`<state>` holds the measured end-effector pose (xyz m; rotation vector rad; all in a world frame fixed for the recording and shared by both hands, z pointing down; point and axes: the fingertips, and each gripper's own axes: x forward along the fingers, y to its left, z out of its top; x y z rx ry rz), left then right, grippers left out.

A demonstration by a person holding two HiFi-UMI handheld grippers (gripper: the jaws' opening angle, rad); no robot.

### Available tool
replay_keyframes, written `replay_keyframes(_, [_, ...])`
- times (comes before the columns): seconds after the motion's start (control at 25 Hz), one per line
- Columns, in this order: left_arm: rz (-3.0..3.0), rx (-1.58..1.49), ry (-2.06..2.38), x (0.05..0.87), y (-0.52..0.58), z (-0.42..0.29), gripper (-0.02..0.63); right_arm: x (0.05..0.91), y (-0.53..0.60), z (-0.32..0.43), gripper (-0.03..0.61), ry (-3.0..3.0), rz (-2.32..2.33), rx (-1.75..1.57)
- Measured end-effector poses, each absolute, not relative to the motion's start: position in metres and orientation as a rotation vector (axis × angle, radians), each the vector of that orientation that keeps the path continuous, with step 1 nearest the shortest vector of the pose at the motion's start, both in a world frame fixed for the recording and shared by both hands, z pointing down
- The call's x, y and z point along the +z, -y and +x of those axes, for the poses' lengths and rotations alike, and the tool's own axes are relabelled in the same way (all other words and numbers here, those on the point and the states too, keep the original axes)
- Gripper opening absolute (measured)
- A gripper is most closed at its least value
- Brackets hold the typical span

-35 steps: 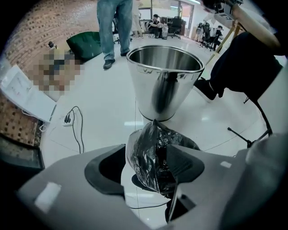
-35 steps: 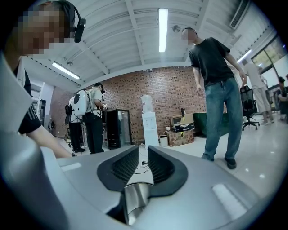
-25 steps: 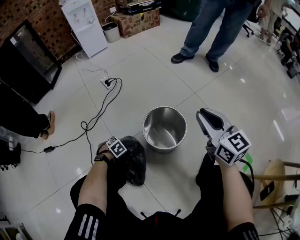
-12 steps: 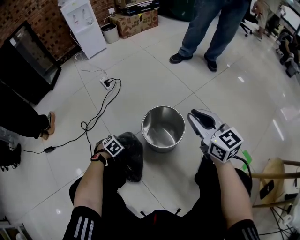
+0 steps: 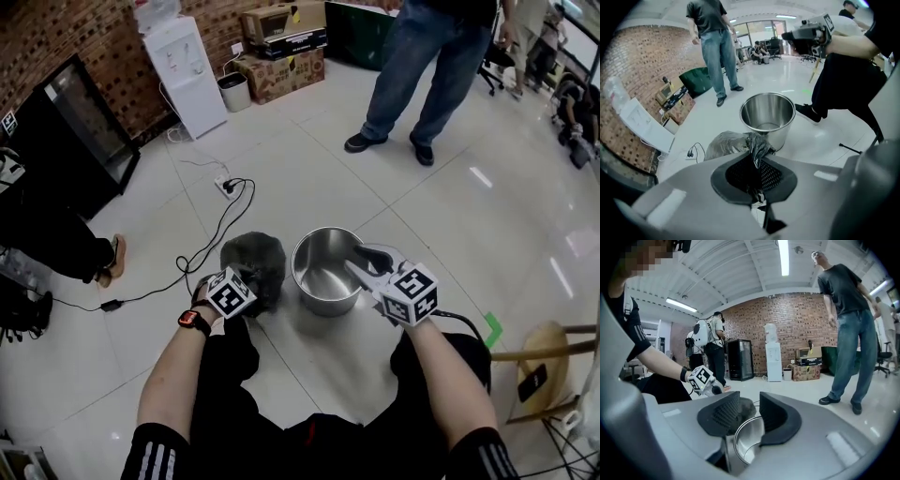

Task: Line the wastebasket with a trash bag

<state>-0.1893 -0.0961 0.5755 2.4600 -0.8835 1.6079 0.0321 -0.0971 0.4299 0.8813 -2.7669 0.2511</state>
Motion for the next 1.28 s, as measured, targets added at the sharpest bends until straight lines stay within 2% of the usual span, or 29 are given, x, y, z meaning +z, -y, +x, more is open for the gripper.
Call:
replay_keyframes(0.32, [2.685, 1.454, 1.064, 0.455, 0.103, -0.156, 0.003, 0.437, 0.072, -0.004, 0.213, 2.731, 0.774, 0.183])
replay_keyframes(0.72, [2.989, 1.349, 1.037, 0.317, 0.086, -0.062, 0.002, 0.405, 0.063, -0.046, 0.292, 2.775, 0.889, 0.093])
replay_keyframes(0.96, [3.059, 1.365, 1.048, 0.275, 0.074, -0.028, 0.002, 0.391, 0.068, -0.047, 0.325, 2.803, 1.088, 0.253])
replay_keyframes(1.28, [3.03, 1.381, 1.038, 0.267, 0.076, -0.004, 0.001, 0.365, 0.052, -0.036, 0.368, 2.846, 1.236, 0.335])
